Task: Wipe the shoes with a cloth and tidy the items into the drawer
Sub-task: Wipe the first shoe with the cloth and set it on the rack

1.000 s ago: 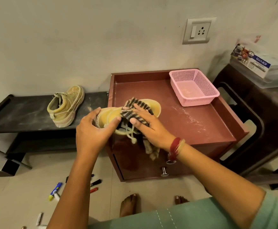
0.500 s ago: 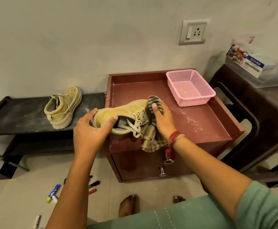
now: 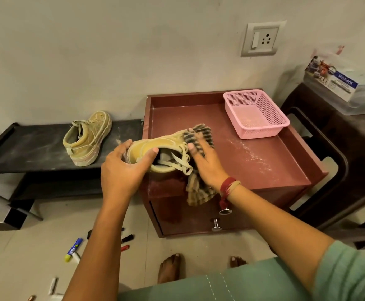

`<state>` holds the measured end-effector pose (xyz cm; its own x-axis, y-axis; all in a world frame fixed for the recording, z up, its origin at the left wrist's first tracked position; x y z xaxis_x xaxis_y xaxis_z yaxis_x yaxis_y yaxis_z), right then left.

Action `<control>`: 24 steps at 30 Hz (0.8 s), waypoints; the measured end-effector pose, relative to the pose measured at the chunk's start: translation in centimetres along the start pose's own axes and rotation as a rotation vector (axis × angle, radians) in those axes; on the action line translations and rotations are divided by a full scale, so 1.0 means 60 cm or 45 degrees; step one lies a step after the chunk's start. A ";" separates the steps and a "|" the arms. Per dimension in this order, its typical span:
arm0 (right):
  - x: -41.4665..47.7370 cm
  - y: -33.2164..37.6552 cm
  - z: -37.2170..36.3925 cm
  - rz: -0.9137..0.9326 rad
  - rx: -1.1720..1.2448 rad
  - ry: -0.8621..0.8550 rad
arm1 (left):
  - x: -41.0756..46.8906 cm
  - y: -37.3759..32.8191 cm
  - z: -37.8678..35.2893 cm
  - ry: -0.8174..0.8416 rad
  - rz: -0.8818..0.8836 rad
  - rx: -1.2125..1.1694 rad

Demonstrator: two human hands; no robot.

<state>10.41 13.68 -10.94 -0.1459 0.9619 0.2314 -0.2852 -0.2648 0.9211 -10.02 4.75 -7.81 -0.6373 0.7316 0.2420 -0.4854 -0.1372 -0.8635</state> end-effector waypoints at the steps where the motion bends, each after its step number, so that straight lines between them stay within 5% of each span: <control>1: -0.004 0.006 -0.006 0.049 0.005 0.043 | 0.000 0.000 0.000 0.002 0.003 -0.002; 5: 0.023 -0.045 0.039 -0.187 -0.078 -0.183 | -0.003 -0.001 0.001 -0.003 -0.007 -0.007; 10: -0.010 -0.033 0.004 0.013 -0.125 0.097 | -0.004 -0.001 0.002 -0.011 -0.016 0.000; 13: 0.021 -0.087 0.061 -0.326 -0.159 -0.227 | -0.004 -0.001 0.002 -0.012 -0.010 -0.015; 16: 0.014 -0.062 0.088 -0.252 -0.013 -0.499 | -0.005 0.000 0.000 -0.001 -0.004 -0.029; 21: -0.026 0.008 -0.016 0.184 0.014 0.019 | 0.003 0.007 -0.001 0.038 0.027 -0.019; 24: 0.005 -0.036 0.001 0.175 -0.225 -0.029 | 0.006 0.007 0.000 0.047 0.015 -0.014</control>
<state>11.04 14.54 -12.83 -0.1740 0.9167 0.3597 -0.4261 -0.3994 0.8118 -10.44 4.96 -8.11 -0.6201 0.7544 0.2153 -0.4715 -0.1390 -0.8708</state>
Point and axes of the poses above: each hand's wrist, its own x-axis towards the middle knuckle, its own z-axis out of the back of the hand, y = z × x, the point moved 8 cm from there along x, towards the middle knuckle, and after that the axes turned 8 degrees about -y, right-handed, at the moved point
